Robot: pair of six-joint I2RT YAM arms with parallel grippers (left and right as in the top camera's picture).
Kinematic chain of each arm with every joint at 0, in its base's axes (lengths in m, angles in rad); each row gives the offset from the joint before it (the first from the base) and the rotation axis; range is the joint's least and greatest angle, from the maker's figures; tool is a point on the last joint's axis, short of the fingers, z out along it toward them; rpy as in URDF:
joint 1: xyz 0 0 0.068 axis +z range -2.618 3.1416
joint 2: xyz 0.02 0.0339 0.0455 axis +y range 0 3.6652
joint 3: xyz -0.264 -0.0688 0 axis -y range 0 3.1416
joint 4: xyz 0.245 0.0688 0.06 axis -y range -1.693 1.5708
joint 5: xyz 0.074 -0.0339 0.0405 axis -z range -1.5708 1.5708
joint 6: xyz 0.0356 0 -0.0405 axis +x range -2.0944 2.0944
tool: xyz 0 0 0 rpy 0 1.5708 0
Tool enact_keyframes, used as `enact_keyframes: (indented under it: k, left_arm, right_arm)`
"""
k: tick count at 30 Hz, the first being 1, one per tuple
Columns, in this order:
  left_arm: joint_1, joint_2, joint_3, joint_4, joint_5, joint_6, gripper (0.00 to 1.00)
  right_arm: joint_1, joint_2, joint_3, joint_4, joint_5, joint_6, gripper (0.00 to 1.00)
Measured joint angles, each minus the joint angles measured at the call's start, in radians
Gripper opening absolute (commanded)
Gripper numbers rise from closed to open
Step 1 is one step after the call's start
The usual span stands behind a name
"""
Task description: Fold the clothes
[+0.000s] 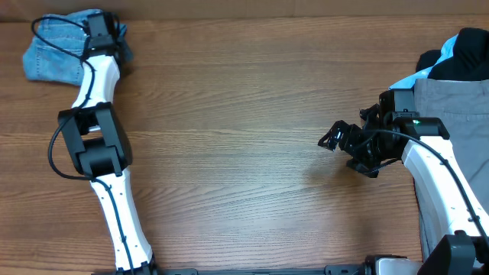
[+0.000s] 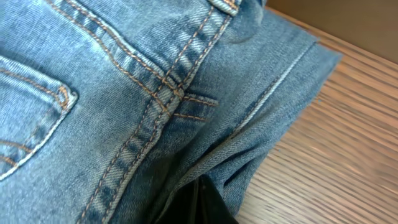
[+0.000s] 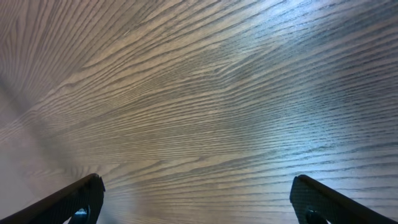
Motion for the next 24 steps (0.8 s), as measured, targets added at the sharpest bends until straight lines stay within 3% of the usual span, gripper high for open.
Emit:
enact_keyframes:
  k: [6, 8, 10, 14, 20, 24]
  left_arm:
    - [0.011, 0.000, 0.000, 0.022, 0.000, 0.000, 0.09]
    - [0.003, 0.000, 0.000, 0.028, 0.000, 0.000, 0.15]
    - [-0.003, 0.000, 0.000, 0.034, 0.000, 0.000, 0.30]
    - [-0.023, 0.000, 0.000, 0.047, 0.002, -0.001, 0.41]
    - [-0.049, 0.000, 0.002, 0.016, 0.004, 0.000, 0.46]
    - [-0.060, -0.001, 0.026, -0.053, 0.003, 0.000, 0.56]
  right_arm:
    - [0.000, 0.000, 0.000, 0.002, 0.000, 0.000, 1.00]
    - [0.000, 0.000, 0.000, 0.002, 0.000, 0.000, 1.00]
    - [0.000, 0.000, 0.000, 0.002, 0.000, 0.000, 1.00]
    - [0.000, 0.000, 0.000, 0.002, 0.000, 0.000, 1.00]
    - [0.000, 0.000, 0.000, -0.002, 0.000, 0.000, 1.00]
    - [0.000, 0.000, 0.000, 0.000, 0.000, 0.000, 1.00]
